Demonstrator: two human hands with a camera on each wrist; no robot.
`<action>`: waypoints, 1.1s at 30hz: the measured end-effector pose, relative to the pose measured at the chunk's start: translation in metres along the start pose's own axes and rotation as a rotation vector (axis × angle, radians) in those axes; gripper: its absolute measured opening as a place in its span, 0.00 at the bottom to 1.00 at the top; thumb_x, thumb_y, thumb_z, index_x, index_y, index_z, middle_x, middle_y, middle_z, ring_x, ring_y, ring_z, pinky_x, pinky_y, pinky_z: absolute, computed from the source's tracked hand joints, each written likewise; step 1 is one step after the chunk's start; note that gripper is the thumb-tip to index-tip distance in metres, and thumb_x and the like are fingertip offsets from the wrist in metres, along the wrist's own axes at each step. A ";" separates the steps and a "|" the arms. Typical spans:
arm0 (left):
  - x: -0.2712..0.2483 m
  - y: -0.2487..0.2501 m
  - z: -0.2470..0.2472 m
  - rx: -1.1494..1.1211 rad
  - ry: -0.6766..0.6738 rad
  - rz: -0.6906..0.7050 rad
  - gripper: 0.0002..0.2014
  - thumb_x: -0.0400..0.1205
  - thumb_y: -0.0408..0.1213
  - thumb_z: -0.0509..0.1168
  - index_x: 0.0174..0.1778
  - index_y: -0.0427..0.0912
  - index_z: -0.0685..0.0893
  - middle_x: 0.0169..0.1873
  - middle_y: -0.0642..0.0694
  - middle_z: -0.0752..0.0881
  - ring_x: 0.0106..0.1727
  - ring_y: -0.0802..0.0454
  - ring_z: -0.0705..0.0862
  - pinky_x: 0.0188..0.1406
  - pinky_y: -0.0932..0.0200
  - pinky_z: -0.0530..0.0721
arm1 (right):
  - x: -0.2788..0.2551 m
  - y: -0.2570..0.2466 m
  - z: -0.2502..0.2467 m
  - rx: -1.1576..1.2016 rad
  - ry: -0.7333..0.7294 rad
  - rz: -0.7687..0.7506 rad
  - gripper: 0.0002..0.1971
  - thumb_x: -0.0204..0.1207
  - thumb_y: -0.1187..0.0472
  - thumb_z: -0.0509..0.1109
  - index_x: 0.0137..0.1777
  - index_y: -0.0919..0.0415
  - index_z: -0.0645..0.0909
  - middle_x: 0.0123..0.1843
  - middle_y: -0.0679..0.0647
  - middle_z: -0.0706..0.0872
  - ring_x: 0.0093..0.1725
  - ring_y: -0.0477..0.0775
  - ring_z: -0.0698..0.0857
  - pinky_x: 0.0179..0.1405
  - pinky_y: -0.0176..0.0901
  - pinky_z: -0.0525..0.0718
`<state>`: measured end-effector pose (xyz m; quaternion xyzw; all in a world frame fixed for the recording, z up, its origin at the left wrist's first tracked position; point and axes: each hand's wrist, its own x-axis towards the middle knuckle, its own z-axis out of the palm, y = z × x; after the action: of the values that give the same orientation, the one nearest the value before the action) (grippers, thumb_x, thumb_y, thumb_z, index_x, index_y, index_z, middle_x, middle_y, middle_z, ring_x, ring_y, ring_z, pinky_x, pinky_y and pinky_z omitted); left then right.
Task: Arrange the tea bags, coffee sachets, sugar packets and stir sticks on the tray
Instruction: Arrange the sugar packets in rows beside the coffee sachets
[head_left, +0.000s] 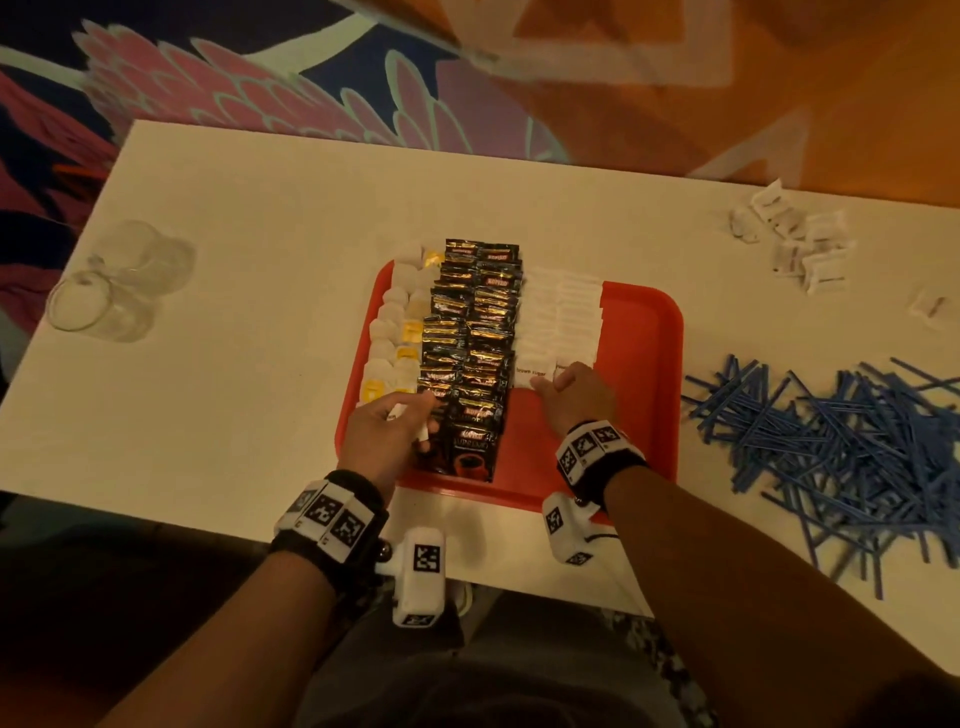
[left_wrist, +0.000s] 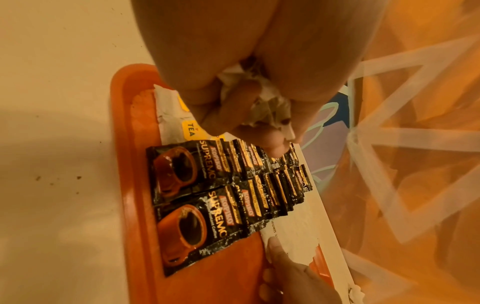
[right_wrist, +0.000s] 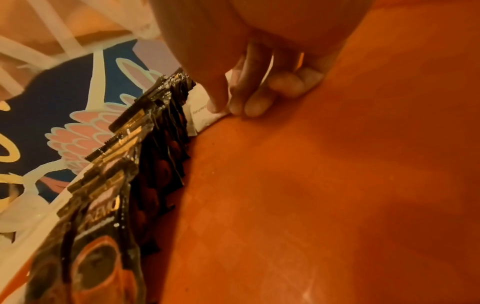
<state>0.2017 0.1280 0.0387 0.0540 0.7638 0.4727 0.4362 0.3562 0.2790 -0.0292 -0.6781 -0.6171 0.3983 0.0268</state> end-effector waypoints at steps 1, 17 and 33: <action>0.000 0.000 -0.001 0.002 0.006 -0.004 0.06 0.84 0.43 0.70 0.45 0.46 0.91 0.32 0.48 0.89 0.27 0.53 0.80 0.25 0.61 0.76 | -0.001 0.001 -0.001 -0.010 0.001 -0.015 0.14 0.77 0.45 0.72 0.41 0.53 0.75 0.37 0.44 0.78 0.35 0.44 0.75 0.30 0.40 0.71; 0.001 0.005 -0.008 -0.078 -0.076 -0.091 0.10 0.85 0.47 0.69 0.49 0.42 0.85 0.31 0.47 0.85 0.25 0.55 0.79 0.20 0.65 0.75 | -0.017 -0.009 -0.001 -0.085 -0.035 -0.369 0.16 0.78 0.61 0.71 0.65 0.51 0.80 0.61 0.50 0.80 0.57 0.52 0.81 0.56 0.48 0.83; -0.043 0.060 0.075 0.011 -0.334 0.031 0.37 0.88 0.63 0.44 0.44 0.34 0.85 0.21 0.44 0.80 0.17 0.53 0.71 0.18 0.63 0.62 | -0.087 -0.042 -0.080 0.437 -0.221 -0.321 0.05 0.73 0.55 0.79 0.39 0.50 0.85 0.40 0.46 0.87 0.43 0.46 0.86 0.47 0.41 0.83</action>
<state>0.2621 0.1898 0.0985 0.1459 0.6822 0.4597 0.5495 0.3747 0.2508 0.0911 -0.5023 -0.6153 0.5839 0.1675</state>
